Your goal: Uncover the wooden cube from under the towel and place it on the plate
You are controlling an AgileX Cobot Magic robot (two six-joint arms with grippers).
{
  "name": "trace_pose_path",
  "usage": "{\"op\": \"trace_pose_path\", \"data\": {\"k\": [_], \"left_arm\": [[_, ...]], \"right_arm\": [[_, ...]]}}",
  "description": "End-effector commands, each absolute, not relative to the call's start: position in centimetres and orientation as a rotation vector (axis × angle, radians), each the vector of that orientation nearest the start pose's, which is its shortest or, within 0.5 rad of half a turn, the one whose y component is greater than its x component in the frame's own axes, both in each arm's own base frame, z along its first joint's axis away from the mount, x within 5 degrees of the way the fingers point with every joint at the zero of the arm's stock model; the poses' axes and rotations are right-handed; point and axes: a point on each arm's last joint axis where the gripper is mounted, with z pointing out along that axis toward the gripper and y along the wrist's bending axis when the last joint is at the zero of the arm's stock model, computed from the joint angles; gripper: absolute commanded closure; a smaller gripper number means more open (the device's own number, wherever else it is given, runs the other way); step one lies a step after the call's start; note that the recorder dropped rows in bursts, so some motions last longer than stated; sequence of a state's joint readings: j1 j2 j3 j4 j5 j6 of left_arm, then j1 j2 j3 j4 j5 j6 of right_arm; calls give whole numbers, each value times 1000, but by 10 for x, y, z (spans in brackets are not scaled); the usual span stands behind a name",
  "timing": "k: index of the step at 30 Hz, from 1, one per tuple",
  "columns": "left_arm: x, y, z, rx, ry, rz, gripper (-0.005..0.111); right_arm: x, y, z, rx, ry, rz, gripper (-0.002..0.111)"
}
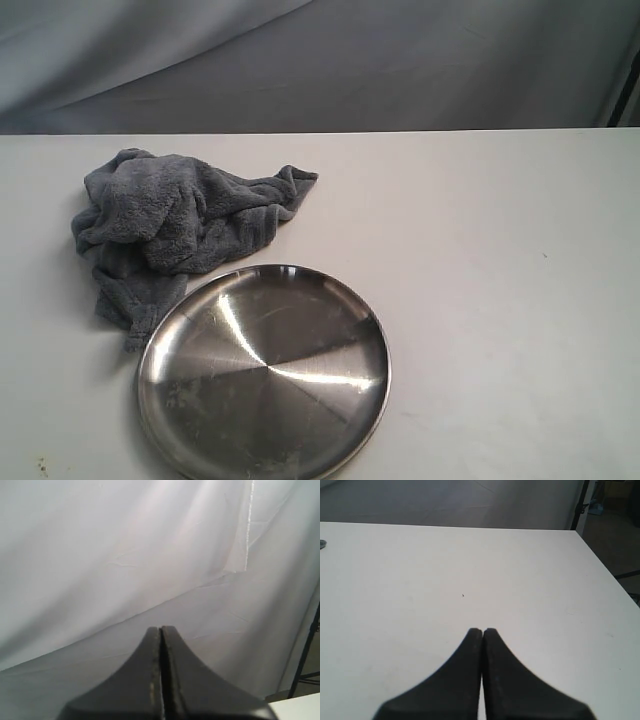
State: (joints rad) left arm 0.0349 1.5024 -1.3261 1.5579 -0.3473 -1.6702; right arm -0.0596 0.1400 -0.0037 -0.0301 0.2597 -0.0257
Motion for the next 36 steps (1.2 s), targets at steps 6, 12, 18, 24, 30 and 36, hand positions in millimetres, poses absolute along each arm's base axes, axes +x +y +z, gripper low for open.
{"op": "trace_pose_path", "data": {"k": [6,12,18,24,30,36], "left_arm": [[357,-18,399,370,1526,-147,107],[357,-25,381,364,1415,59,107],[358,-22,380,257,1450,-10,107],[361,-9,399,111,1637,49,107],[357,-12,411,182,1821,229,107],[359,-54,399,338,1998,131,107]], "right_arm": [[64,-4,182,4,1872,-88,108],[64,-4,182,4,1872,-88,108],[64,-4,182,4,1872,-88,108],[64,-4,182,4,1872,-88,108],[64,-4,182,4,1872,-88,108],[64,-4,182,4,1872,-88,108]]}}
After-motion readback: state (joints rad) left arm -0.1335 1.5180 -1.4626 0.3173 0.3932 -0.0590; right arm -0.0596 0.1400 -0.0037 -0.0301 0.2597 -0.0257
